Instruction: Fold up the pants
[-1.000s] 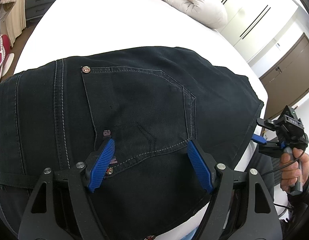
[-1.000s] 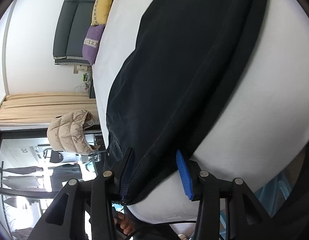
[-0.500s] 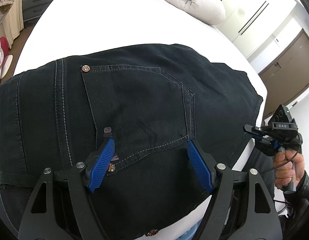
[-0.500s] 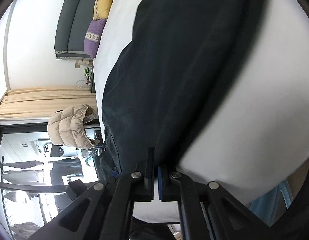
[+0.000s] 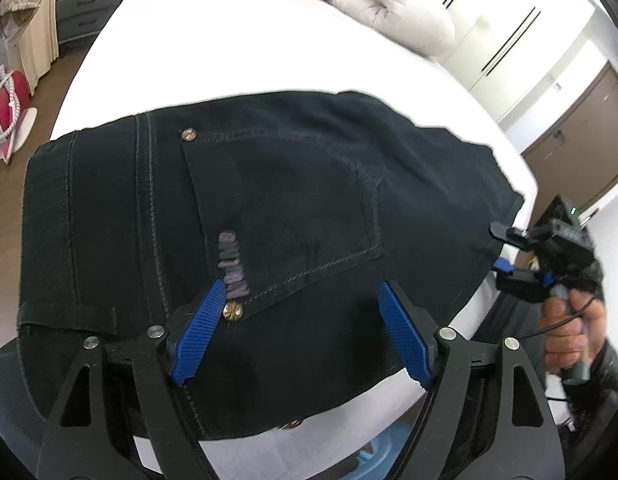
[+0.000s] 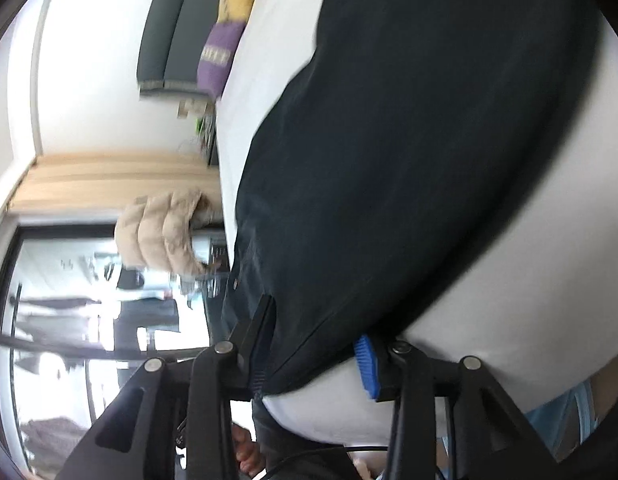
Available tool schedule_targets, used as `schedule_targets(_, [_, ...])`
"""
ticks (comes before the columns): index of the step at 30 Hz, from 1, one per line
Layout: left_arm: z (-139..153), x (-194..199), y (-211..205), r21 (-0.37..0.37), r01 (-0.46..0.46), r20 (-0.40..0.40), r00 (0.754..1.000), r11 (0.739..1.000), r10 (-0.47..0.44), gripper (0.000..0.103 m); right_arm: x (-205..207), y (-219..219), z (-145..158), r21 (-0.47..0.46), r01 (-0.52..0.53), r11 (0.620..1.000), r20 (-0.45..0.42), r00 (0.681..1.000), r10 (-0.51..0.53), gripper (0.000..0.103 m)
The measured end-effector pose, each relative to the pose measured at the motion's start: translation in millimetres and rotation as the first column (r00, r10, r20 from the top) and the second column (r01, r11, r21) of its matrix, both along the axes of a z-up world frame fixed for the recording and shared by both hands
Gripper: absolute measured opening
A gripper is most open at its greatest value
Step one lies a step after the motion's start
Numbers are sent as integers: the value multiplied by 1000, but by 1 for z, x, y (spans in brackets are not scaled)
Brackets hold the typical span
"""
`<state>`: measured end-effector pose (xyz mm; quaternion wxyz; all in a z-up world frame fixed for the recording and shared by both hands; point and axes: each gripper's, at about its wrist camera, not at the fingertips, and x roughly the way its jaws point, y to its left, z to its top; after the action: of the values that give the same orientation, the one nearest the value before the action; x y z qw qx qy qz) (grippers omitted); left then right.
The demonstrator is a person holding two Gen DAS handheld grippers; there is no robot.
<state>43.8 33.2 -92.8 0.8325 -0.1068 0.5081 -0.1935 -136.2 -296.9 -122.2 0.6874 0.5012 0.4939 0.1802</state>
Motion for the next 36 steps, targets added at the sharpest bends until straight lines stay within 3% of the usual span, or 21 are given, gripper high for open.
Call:
schedule_targets(2, [-3, -3, 4, -7, 6, -4, 1000, 1000, -6, 78, 4, 22, -1, -17, -75, 997, 2, 997, 75, 27])
schedule_targets(3, [-3, -4, 4, -7, 10, -1, 1000, 1000, -10, 78, 6, 29, -3, -34, -104, 994, -2, 995, 104, 14])
schedule_targets(6, [-6, -5, 8, -11, 9, 4, 1000, 1000, -9, 78, 4, 32, -14, -22, -97, 995, -11, 995, 97, 2])
schedule_targets(10, [-9, -6, 6, 5, 11, 21, 1000, 1000, -11, 78, -1, 26, -19, -6, -93, 996, 1, 996, 93, 3])
schedule_targets(12, [-9, -9, 4, 25, 20, 30, 999, 999, -21, 78, 1, 17, -20, 42, -72, 996, -1, 997, 73, 11])
schedule_targets(15, [-10, -10, 4, 27, 21, 29, 999, 999, -22, 78, -2, -21, -20, 98, 83, 992, 10, 996, -84, 26])
schedule_targets(18, [-10, -8, 5, 22, 18, 25, 1000, 1000, -19, 78, -6, -63, -17, 109, 224, 968, 30, 973, -229, 29])
schedule_targets(20, [-10, -8, 4, 27, 18, 23, 1000, 999, -19, 78, -12, -94, -17, 113, 320, 941, 31, 945, -325, 27])
schedule_targets(22, [-10, -6, 2, 28, 16, 21, 1000, 999, -17, 78, -19, -113, -19, 78, 373, 925, 14, 927, -375, 4])
schedule_targets(23, [-10, -6, 2, 29, 16, 20, 1000, 999, -16, 78, -24, -119, -21, 44, 387, 921, -2, 922, -387, 2])
schedule_targets(29, [-10, -2, 0, 40, 16, 12, 1000, 999, -17, 78, -32, -120, -26, 68, 386, 920, 18, 921, -388, 1])
schedule_targets(31, [-11, 0, -1, 38, 17, 10, 1000, 999, -17, 78, -28, -125, -22, 66, 393, 917, 25, 918, -395, 6])
schedule_targets(35, [-11, 0, -1, 40, 13, 9, 1000, 999, -13, 78, -31, -161, -27, 84, 477, 875, 30, 877, -480, 6])
schedule_targets(36, [-11, 0, -2, 42, 13, 9, 1000, 999, -13, 78, -31, -168, -25, 64, 492, 868, 39, 868, -495, 2])
